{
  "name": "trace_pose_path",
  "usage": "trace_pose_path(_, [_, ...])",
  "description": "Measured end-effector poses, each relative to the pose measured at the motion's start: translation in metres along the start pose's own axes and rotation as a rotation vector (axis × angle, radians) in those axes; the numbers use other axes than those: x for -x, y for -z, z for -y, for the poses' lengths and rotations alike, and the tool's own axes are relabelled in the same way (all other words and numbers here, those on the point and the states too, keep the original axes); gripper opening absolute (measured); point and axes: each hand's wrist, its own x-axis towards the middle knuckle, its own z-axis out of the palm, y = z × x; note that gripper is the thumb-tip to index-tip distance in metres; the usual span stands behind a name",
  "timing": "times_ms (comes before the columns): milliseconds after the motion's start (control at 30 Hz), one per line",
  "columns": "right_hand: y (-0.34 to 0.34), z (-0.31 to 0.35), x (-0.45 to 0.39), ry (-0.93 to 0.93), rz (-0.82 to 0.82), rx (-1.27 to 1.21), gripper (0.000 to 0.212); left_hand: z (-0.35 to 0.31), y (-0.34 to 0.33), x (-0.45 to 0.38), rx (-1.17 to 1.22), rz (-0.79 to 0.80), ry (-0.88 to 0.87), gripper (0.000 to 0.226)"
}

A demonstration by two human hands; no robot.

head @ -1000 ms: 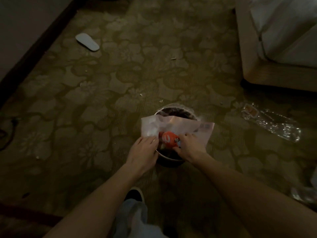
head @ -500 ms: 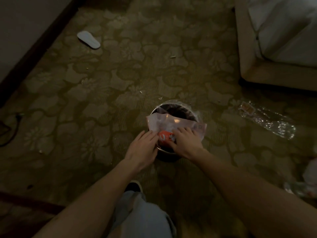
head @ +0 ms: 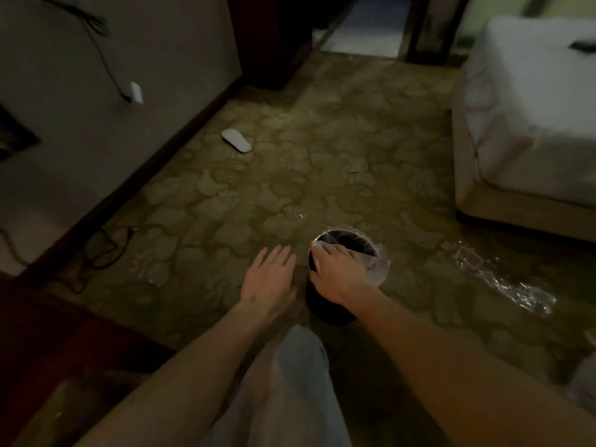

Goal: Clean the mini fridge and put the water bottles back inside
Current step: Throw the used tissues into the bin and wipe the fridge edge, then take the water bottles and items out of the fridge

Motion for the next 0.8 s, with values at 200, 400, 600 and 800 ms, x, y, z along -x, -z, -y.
trace_pose_path(200, [0.050,0.065,0.032,0.104,-0.031,-0.005,0.055,0.020,0.073,0.078,-0.114,-0.128,0.132,0.063])
trace_pose_path(400, [0.111,0.151,0.062,0.317,-0.205,-0.018,0.063,0.047,0.166,0.145,-0.166,-0.289,0.204,0.062])
trace_pose_path(600, [0.173,0.247,0.090,0.470,-0.284,-0.012,0.066,0.081,0.249,0.224,-0.308,-0.399,0.340,0.061])
trace_pose_path(800, [0.202,0.356,0.128,0.730,-0.377,-0.039,0.064,0.124,0.304,0.328,-0.344,-0.464,0.518,0.061])
